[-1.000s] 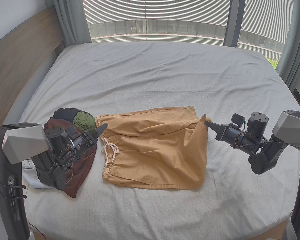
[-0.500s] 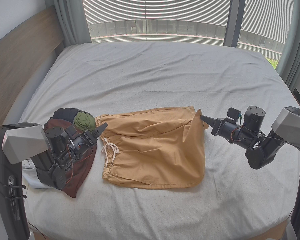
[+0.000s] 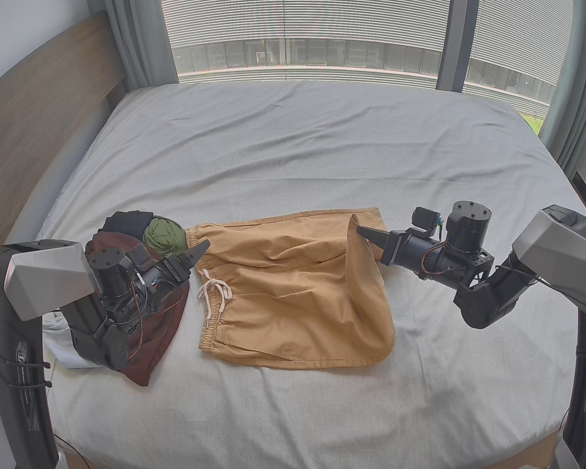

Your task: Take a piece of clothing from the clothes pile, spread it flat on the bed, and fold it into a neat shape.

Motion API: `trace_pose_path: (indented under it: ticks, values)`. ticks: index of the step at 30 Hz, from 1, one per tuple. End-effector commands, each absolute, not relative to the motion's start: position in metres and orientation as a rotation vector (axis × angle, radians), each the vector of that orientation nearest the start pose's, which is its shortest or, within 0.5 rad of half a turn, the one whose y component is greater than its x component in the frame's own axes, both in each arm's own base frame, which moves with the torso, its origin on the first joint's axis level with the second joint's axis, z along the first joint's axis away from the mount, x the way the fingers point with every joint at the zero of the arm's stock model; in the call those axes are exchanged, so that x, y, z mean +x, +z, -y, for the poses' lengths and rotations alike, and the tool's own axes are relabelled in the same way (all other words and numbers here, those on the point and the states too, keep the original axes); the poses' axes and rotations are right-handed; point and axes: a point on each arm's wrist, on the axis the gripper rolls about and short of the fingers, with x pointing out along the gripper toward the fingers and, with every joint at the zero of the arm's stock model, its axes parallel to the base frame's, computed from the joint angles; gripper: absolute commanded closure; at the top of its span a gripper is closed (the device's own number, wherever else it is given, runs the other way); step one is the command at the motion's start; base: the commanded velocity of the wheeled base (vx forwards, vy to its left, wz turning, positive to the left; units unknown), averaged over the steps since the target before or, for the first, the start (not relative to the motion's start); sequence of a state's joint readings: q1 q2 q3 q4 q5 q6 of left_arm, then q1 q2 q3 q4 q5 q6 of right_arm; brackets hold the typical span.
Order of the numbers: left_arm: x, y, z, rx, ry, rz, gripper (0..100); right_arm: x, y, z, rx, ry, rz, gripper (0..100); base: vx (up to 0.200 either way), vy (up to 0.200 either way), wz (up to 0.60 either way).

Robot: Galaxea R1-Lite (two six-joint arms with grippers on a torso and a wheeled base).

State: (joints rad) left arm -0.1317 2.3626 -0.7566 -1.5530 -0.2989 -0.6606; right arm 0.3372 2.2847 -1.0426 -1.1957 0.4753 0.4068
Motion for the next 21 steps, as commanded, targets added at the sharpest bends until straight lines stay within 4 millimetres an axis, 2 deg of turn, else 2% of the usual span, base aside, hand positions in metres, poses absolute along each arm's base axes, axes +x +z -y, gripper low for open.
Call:
trace_pose_path:
  ticks: [1,11,16,21]
  values:
    - [0.38,0.027,0.057,-0.655,-0.397,-0.194,0,0.401,0.067,-0.171,0.385,0.828,-0.247,100,0.0,0.0,0.0]
    - [0.38,0.026,0.056,-0.656,-0.394,-0.198,0,0.409,0.029,-0.223,0.374,0.882,-0.332,100,0.0,0.0,0.0]
    - [0.38,0.026,0.056,-0.656,-0.394,-0.198,0,0.409,0.015,-0.234,0.371,0.876,-0.349,100,0.0,0.0,0.0]
    - [0.38,0.026,0.056,-0.656,-0.394,-0.198,0,0.408,0.005,-0.236,0.372,0.875,-0.36,100,0.0,0.0,0.0]
